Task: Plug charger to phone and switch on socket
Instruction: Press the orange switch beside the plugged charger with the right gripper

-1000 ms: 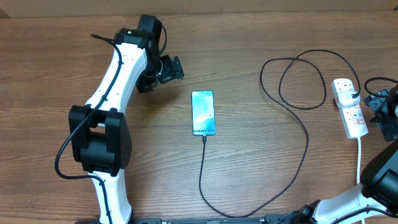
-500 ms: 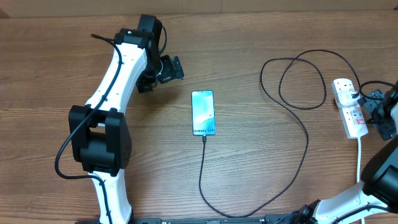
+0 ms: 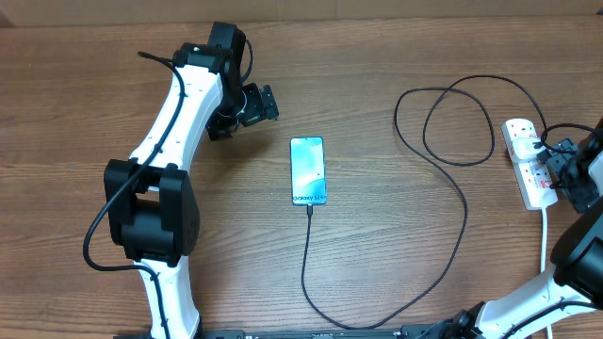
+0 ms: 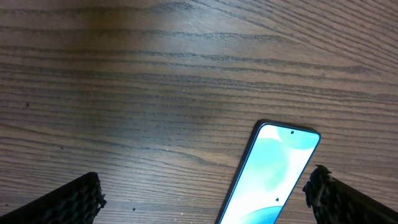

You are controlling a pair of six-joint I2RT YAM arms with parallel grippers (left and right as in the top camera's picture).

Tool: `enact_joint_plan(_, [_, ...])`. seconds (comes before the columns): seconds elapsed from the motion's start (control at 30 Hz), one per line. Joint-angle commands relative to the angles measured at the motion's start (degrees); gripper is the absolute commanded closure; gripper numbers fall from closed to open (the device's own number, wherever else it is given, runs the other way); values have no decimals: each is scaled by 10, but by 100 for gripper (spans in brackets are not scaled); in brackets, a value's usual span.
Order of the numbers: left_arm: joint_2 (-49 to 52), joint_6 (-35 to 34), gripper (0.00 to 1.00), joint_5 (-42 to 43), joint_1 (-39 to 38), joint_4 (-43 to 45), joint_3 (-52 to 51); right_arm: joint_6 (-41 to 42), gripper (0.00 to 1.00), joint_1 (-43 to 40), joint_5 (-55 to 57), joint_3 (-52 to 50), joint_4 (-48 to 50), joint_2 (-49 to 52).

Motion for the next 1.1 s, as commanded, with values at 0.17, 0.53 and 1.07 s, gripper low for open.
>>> enact_joint_plan(0.17, [-9, 7, 0, -4, -1, 1, 9, -11, 0, 3, -3, 20, -36, -5])
enact_joint_plan(0.53, [-9, 6, 0, -4, -1, 1, 9, -19, 0, 3, -20, 24, -39, -21])
enact_joint_plan(1.07, [-9, 7, 0, -4, -1, 1, 9, -41, 0, 3, -49, 24, -30, -17])
